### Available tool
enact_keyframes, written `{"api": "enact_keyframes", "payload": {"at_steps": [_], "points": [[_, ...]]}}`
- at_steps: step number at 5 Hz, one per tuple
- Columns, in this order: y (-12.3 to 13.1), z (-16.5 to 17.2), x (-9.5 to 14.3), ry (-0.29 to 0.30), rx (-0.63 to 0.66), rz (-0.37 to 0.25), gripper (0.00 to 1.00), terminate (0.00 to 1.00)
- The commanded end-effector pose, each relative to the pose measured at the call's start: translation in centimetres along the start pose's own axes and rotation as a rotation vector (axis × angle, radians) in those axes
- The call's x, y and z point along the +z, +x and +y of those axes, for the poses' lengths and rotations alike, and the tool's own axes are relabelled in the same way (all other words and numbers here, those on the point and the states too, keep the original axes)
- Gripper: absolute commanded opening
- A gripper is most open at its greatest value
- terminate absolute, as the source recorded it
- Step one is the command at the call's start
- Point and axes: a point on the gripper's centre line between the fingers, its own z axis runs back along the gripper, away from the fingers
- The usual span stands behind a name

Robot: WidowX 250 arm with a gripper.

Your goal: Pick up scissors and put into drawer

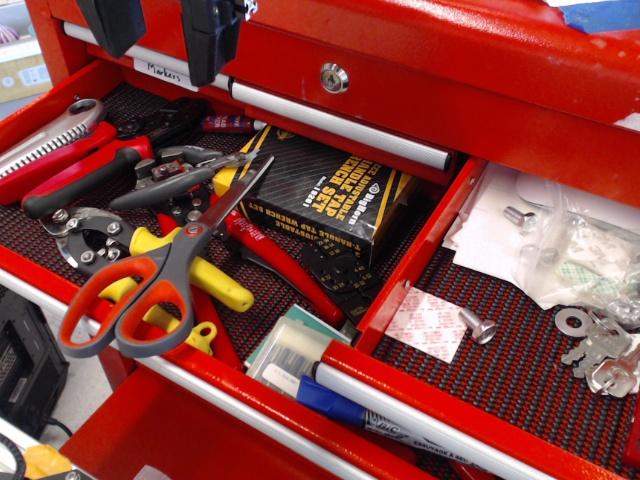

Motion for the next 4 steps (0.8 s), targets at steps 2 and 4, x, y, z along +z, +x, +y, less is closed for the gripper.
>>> {"api": "enact_keyframes", "payload": {"at_steps": [2,4], "points": [[0.3,-0.6,-3.8,-0.090,0.100,0.025,1.00,0.00],[0.0,-1.8,-9.9,-0.171,0.149,-0.005,1.00,0.00]]}}
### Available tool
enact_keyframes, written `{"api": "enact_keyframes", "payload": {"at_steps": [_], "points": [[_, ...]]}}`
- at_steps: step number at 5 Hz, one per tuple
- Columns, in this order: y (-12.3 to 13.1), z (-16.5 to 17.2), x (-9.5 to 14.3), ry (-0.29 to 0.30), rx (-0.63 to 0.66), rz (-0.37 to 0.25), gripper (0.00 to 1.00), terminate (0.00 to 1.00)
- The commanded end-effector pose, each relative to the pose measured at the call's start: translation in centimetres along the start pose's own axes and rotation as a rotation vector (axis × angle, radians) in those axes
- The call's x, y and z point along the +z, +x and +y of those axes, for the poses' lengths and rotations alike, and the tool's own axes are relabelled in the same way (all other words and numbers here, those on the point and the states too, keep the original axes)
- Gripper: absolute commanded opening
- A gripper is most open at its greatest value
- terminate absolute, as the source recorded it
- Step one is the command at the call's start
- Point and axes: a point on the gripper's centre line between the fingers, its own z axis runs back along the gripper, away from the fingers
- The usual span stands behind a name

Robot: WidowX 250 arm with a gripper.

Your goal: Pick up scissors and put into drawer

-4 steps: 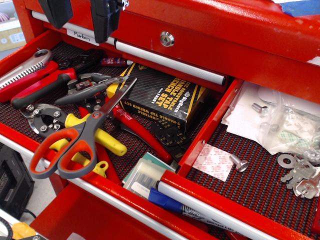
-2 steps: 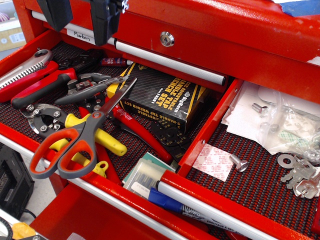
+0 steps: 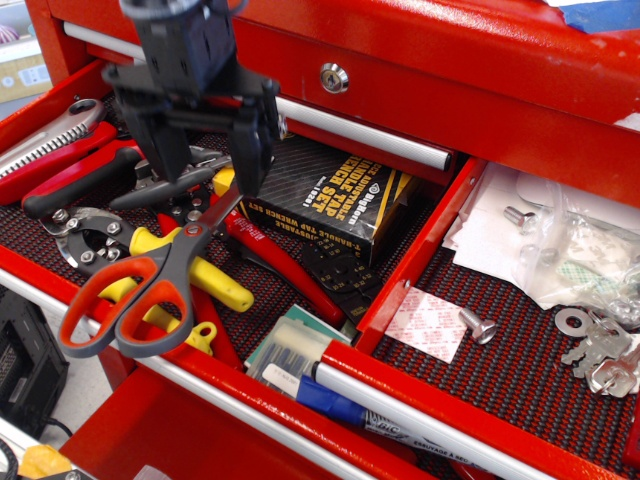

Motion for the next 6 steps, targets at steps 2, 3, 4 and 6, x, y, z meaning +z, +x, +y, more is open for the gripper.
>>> {"api": "enact_keyframes", "payload": {"at_steps": [2,3,4,6], "points": [[-0.2,0.4,-4.2,-0.043,-0.005,-0.071,1.00,0.00],[0.4,0.8,-3.9,-0.024,-0.024,-0.048,1.00,0.00],[0.3,1.0,-4.2,0.022,-0.046,-0.073,1.00,0.00],[-0.2,1.5,-5.9,-0.036,-0.034,-0.112,1.00,0.00]]}}
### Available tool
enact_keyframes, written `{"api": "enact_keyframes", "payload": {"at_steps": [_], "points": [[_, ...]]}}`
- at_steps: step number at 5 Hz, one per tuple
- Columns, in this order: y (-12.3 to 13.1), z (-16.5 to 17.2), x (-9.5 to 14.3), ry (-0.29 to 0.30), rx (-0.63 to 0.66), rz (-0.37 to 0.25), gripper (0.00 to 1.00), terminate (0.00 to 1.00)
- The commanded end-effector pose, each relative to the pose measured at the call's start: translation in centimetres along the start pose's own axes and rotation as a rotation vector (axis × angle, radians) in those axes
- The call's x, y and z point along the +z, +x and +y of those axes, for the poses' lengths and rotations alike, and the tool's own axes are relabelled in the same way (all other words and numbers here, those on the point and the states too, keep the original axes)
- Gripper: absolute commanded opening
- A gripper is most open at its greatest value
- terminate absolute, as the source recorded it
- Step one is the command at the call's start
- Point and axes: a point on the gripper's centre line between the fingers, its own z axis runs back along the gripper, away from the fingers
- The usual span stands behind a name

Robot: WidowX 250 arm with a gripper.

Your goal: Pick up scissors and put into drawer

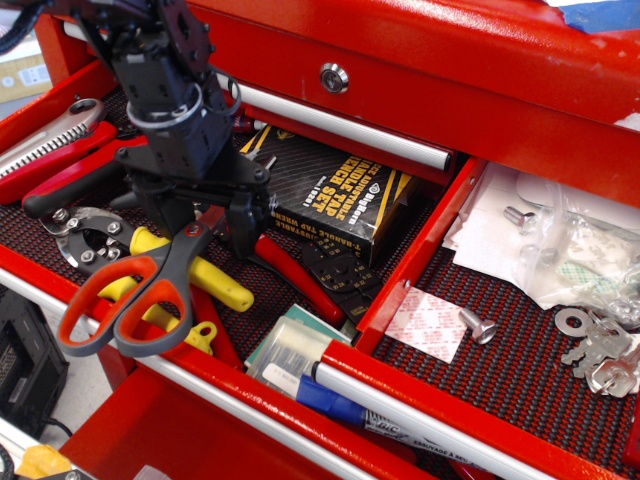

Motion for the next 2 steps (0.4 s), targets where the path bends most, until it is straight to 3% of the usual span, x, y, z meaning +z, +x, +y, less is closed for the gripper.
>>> {"api": "enact_keyframes", "payload": {"at_steps": [1,2], "points": [[0.05,-0.07,-0.90,-0.030,0.010,-0.063,0.00,0.00],[-0.42,-0.45,-0.53,-0.047,0.014,-0.038,0.00,0.00]]}}
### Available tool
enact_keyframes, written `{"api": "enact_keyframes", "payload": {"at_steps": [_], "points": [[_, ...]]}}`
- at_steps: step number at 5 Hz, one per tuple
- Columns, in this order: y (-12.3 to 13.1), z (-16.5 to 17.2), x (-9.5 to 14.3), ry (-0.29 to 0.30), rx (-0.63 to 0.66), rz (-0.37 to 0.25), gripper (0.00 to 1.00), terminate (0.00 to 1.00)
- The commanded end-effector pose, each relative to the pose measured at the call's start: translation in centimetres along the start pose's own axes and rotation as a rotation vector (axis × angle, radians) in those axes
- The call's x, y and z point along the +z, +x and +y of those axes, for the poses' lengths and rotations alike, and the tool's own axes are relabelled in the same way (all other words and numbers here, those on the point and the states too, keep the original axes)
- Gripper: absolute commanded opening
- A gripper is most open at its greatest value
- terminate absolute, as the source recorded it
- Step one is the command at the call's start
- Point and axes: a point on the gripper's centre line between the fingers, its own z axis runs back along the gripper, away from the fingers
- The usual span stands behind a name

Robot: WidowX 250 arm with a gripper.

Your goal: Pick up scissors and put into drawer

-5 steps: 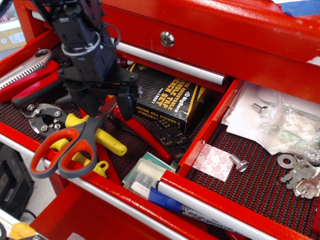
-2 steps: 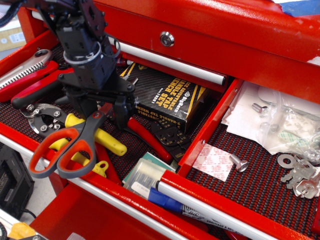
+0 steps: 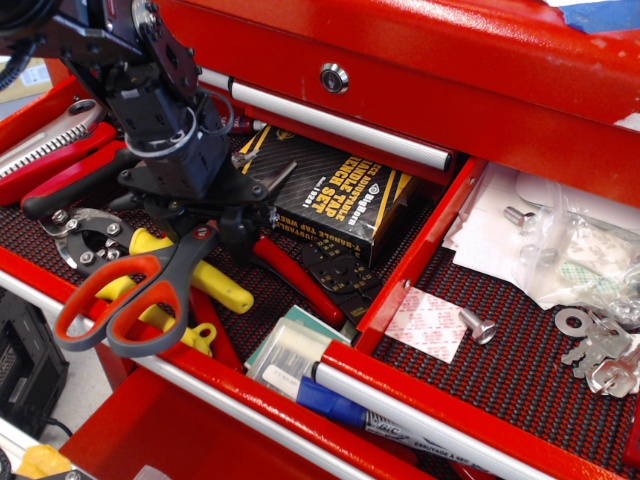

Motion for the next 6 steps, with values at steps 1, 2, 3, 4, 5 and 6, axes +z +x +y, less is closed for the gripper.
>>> {"api": "enact_keyframes", "payload": {"at_steps": [1,2,3,4,5,6], "points": [[-0.8,-1.1,1.9,-0.016,-0.099,0.066,0.00,0.00],[-1.4,-3.1,5.3,-0.003,-0.315,0.146,0.00,0.00],[-1.2,-4.5,8.1,0.002,-0.425,0.187,0.00,0.00],[-2.5,-6.9,10.2,-0.048,-0.545,0.053,0.00,0.00],[-2.4,-10.1,10.6,-0.096,-0.533,-0.013,0.00,0.00],[-2.4,-14.6,10.5,-0.092,-0.491,-0.107,0.00,0.00]]}}
